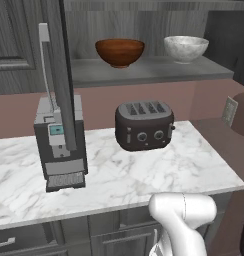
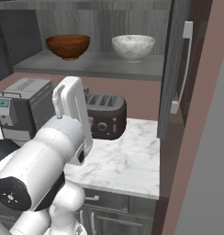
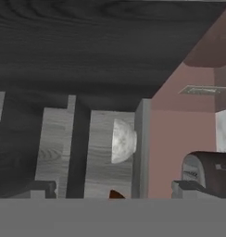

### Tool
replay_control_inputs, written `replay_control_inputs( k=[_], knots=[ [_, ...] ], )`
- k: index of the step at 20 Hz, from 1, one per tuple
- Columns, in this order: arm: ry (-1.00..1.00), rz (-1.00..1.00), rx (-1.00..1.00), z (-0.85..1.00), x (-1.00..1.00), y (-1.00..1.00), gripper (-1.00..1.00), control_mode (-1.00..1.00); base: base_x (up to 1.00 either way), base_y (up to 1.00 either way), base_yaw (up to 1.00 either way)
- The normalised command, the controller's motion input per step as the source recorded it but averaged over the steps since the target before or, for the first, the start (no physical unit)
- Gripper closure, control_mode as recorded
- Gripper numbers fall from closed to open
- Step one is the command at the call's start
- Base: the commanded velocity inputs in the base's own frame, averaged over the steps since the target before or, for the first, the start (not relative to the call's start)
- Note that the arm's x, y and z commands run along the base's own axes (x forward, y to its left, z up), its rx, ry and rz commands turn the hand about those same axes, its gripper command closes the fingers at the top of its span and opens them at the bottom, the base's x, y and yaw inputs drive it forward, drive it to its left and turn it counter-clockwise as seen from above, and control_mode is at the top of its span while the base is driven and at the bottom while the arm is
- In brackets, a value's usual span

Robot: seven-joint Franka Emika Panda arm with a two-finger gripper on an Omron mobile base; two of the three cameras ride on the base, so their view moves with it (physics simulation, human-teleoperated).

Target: Open the cabinet. Pick the bowls from the counter and place them in the cabinet. Then close the cabinet.

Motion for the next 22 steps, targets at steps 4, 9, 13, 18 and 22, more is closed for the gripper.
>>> replay_control_inputs(
  k=[4, 9, 13, 18, 22],
  knots=[
    [0.00, -0.06, 0.02, 0.00, 0.00, -0.29, -1.00, -1.00, 0.00, 0.00, 0.00],
    [0.00, -0.11, 0.03, 0.00, 0.00, -0.31, -1.00, -1.00, 0.00, 0.00, 0.00],
    [0.00, -0.17, 0.02, 0.00, 0.00, -0.24, -1.00, -1.00, 0.00, 0.00, 0.00],
    [0.00, -0.20, 0.01, 0.00, -0.05, -0.19, -1.00, -1.00, 0.00, 0.00, 0.00],
    [-0.01, -0.16, 0.01, 0.00, -0.07, -0.18, -1.00, -1.00, 0.00, 0.00, 0.00]
  ],
)
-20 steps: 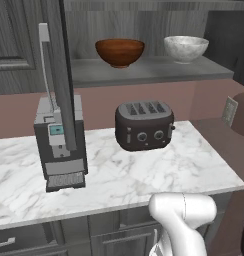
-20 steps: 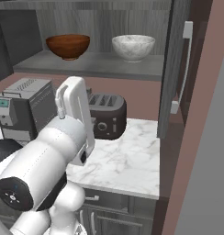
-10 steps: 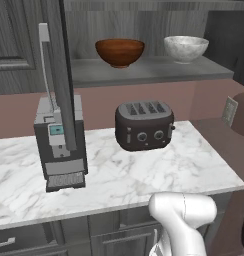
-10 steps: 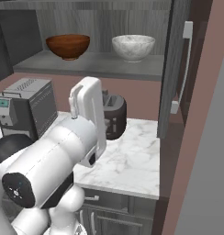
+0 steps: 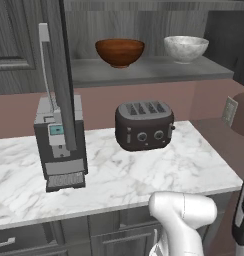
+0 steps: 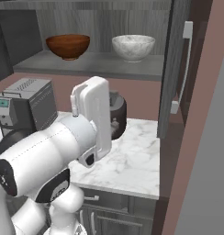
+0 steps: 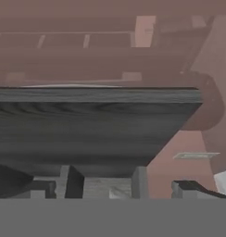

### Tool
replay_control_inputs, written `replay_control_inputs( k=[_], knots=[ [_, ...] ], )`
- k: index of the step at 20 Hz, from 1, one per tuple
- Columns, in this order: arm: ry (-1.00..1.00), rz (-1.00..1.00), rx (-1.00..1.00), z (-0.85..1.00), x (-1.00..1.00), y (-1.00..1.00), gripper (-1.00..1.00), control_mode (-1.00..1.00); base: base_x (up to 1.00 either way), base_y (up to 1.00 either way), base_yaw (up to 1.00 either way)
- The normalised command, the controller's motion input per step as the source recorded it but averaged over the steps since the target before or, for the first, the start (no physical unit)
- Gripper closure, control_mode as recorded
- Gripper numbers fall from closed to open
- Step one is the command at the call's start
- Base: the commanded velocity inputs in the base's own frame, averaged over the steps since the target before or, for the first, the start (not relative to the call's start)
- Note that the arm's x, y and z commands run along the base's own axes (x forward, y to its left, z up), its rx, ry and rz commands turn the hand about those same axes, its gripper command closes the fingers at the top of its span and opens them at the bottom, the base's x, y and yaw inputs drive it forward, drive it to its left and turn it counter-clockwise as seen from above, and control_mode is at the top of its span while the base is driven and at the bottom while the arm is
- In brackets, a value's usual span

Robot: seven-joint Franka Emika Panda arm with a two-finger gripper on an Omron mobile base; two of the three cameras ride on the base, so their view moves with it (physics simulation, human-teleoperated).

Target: Open the cabinet. Pick the bowls from the counter and place them in the cabinet. Then close the cabinet.

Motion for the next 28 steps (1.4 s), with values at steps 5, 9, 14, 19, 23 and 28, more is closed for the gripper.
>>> replay_control_inputs(
  k=[5, 9, 14, 19, 23, 28],
  knots=[
    [-0.05, -0.05, 0.01, 0.00, -0.04, -0.20, -1.00, -1.00, 0.00, 0.00, 0.00],
    [-0.12, -0.01, 0.02, 0.00, -0.04, -0.24, -1.00, -1.00, 0.00, 0.00, 0.00],
    [-0.14, 0.00, 0.02, 0.01, -0.15, -0.20, -1.00, -1.00, 0.00, 0.00, 0.00],
    [-0.09, -0.03, 0.00, 0.01, -0.32, -0.15, -1.00, -1.00, 0.00, 0.00, 0.00],
    [-0.03, -0.05, 0.03, 0.04, -0.31, -0.26, -1.00, -1.00, 0.00, 0.00, 0.00],
    [0.00, -0.06, 0.04, 0.11, -0.22, -0.32, -1.00, -1.00, 0.00, 0.00, 0.00]
  ],
)
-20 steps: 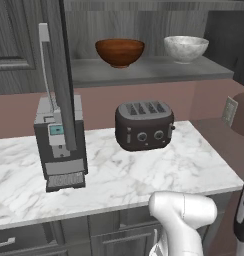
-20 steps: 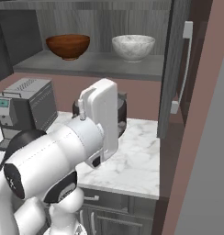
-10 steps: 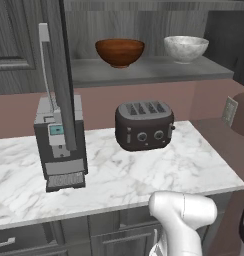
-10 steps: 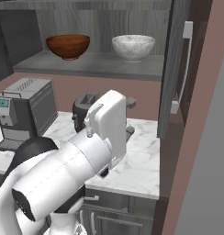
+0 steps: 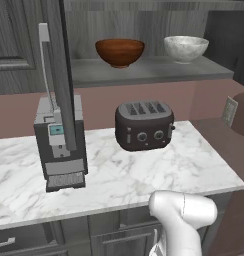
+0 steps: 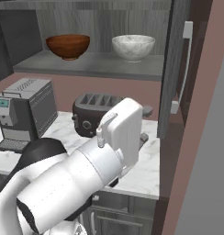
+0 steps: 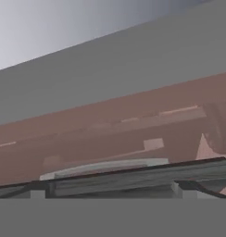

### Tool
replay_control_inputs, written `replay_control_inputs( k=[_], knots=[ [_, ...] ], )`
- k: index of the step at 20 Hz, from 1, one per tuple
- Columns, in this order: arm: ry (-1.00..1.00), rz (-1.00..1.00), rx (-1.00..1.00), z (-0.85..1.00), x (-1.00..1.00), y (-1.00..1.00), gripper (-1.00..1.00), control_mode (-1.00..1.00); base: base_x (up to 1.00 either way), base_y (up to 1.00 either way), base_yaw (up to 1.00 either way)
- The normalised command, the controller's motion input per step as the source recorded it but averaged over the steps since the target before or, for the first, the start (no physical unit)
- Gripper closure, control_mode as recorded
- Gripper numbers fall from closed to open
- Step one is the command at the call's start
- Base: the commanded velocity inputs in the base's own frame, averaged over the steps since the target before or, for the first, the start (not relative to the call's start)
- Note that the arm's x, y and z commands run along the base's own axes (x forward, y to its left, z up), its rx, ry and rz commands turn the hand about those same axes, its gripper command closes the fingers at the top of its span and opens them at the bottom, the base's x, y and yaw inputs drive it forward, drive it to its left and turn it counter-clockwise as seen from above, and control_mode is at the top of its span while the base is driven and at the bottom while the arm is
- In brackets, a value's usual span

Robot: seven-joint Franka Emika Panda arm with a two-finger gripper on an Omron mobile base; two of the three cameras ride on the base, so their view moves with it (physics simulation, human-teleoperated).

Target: Open the cabinet. Pick the bowls from the counter and place them in the cabinet. Then close the cabinet.

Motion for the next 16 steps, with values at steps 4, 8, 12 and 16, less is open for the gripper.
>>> replay_control_inputs(
  k=[4, 8, 12, 16],
  knots=[
    [0.00, -0.06, 0.05, 0.16, -0.10, -0.35, -1.00, -1.00, 0.00, 0.00, 0.00],
    [0.00, -0.04, 0.03, 0.16, -0.02, -0.27, -1.00, -1.00, 0.00, 0.00, 0.00],
    [0.00, -0.01, 0.00, 0.04, 0.00, -0.17, -1.00, -1.00, 0.00, 0.00, 0.00],
    [0.00, 0.00, 0.00, 0.00, 0.05, -0.04, -1.00, -1.00, 0.00, 0.00, 0.00]
  ],
)
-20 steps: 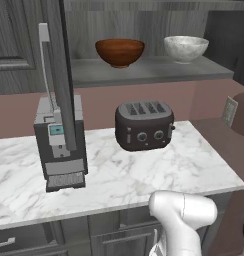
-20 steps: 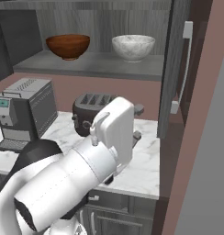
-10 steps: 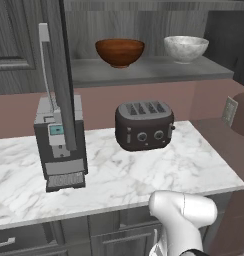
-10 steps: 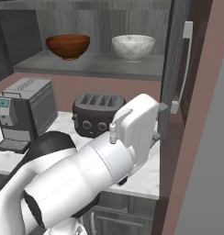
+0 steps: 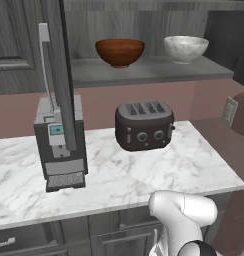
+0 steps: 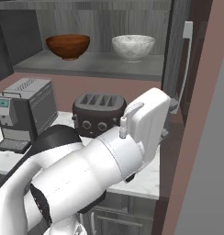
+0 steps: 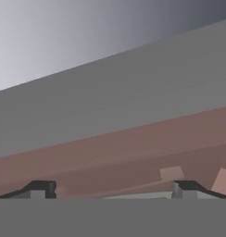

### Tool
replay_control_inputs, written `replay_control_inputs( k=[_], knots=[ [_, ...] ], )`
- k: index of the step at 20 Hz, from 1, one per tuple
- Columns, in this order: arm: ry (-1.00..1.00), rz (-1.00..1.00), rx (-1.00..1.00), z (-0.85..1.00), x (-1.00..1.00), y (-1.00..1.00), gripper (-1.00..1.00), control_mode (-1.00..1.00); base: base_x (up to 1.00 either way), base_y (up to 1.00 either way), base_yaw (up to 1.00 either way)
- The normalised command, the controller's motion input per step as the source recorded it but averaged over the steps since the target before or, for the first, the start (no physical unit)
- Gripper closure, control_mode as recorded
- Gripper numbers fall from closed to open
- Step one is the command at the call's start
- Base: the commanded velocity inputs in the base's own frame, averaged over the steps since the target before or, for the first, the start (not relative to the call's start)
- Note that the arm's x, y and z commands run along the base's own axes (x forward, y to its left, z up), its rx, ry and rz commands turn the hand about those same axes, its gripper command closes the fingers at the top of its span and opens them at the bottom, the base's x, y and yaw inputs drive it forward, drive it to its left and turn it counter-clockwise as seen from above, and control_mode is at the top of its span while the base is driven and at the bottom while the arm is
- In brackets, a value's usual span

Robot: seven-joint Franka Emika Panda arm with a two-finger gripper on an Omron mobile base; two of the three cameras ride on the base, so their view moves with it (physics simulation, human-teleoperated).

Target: Open the cabinet. Pick the bowls from the counter and place them in the cabinet. Then close the cabinet.

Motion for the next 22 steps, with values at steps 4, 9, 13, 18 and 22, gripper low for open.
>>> replay_control_inputs(
  k=[4, 9, 13, 18, 22],
  knots=[
    [0.00, 0.00, 0.00, 0.00, 0.09, -0.03, -1.00, -1.00, 0.00, 0.00, 0.00],
    [0.00, 0.00, 0.00, 0.00, 0.18, 0.00, -1.00, -1.00, 0.00, 0.00, 0.00],
    [0.00, 0.00, 0.00, 0.00, 0.21, -0.01, -1.00, -1.00, 0.00, 0.00, 0.00],
    [0.00, 0.00, 0.00, 0.00, 0.05, -0.20, -1.00, -1.00, 0.00, 0.00, 0.00],
    [0.00, 0.00, 0.01, 0.00, 0.04, -0.31, -1.00, -1.00, 0.00, 0.00, 0.00]
  ],
)
